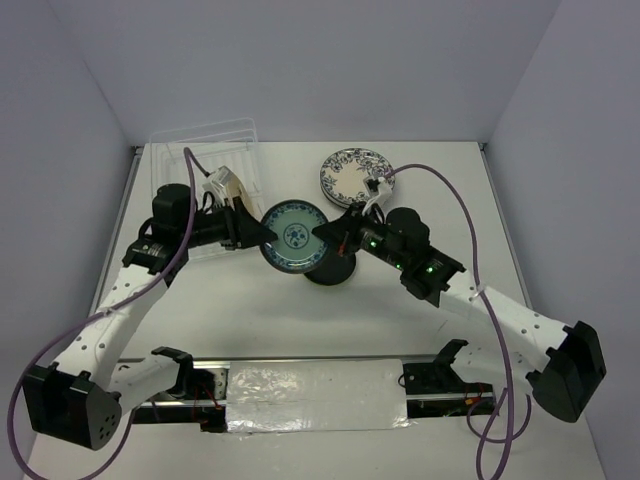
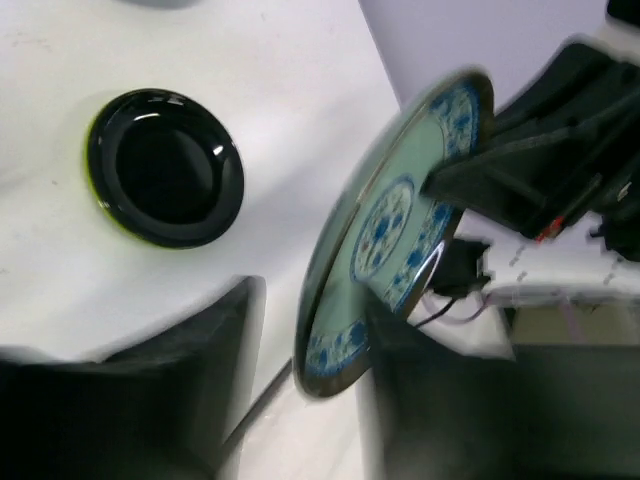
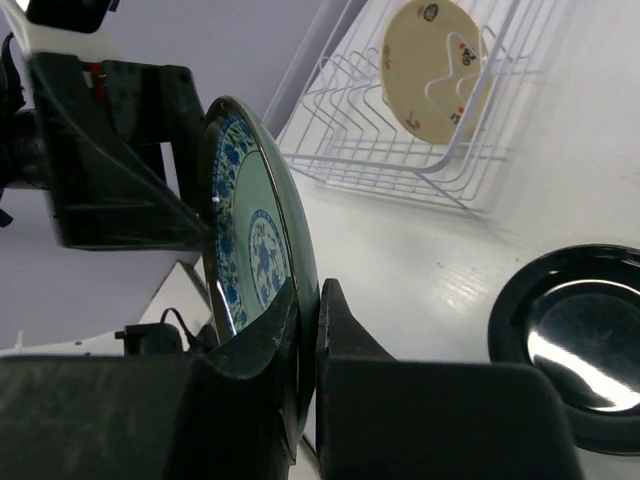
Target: Unload the plates from the dish rack
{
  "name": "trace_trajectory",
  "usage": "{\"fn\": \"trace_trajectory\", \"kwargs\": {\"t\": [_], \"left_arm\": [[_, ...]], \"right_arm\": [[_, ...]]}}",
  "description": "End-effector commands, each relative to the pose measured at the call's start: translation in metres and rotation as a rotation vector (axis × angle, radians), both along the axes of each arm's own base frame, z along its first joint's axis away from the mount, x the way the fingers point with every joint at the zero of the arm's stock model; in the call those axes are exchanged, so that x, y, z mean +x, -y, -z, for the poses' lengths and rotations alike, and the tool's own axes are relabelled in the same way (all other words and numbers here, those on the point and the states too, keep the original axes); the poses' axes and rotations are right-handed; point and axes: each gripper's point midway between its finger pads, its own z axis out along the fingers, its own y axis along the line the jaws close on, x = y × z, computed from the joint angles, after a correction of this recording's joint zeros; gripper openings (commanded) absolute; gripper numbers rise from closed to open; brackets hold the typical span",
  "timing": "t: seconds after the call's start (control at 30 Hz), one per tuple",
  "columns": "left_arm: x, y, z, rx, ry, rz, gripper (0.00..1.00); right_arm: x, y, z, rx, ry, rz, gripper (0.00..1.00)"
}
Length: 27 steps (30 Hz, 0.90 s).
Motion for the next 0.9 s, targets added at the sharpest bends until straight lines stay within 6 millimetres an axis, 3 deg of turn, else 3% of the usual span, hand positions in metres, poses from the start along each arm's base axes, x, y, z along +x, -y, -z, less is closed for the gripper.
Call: {"fn": "trace_trajectory", "kwargs": {"t": [0.0,0.03,0.1,0.13,0.27,0.4,0.53,0.73,0.77,0.87], "left_arm": [[0.021,-0.006,-0.02,0.024,0.09,-0.084,0.77],[0.023,-0.016,-0.006,0.084,0.034,-0.138,0.99],[0.039,-0.039,-0.003,0.207,0.04,-0.272,0.99],[0.046,-0.064,0.011,0.307,0.001,-0.401,1.0],[0.057,-0.092,0.009,0.419,0.001,-0.534,1.0],[0.058,-0.095,0.012,0.439,-0.008,-0.544,1.0],[0.056,-0.099,0.021,0.473,-0.013,-0.544,1.0],[0.055,-0.102,0.033,0.515,-0.029,-0.53,1.0],[0.055,-0.102,0.032,0.516,-0.028,-0.529,1.0],[0.062,-0.1,0.027,0.513,-0.026,-0.531,1.0]], "right_arm": [[0.006,0.018,-0.005,0.029,0.052,0.031,0.0],[0.014,0.03,-0.002,0.036,0.038,0.056,0.0],[0.023,0.05,0.015,0.048,-0.047,0.124,0.0],[0.033,0.067,0.032,0.024,-0.111,0.183,0.0],[0.051,0.096,0.085,-0.111,-0.261,0.285,0.0],[0.062,0.096,0.122,-0.157,-0.327,0.241,0.01],[0.069,0.087,0.14,-0.167,-0.351,0.173,0.09],[0.068,0.08,0.167,-0.214,-0.412,0.114,0.43],[0.066,0.077,0.169,-0.238,-0.406,0.079,0.55],[0.065,0.078,0.183,-0.398,-0.456,0.086,0.73]]}}
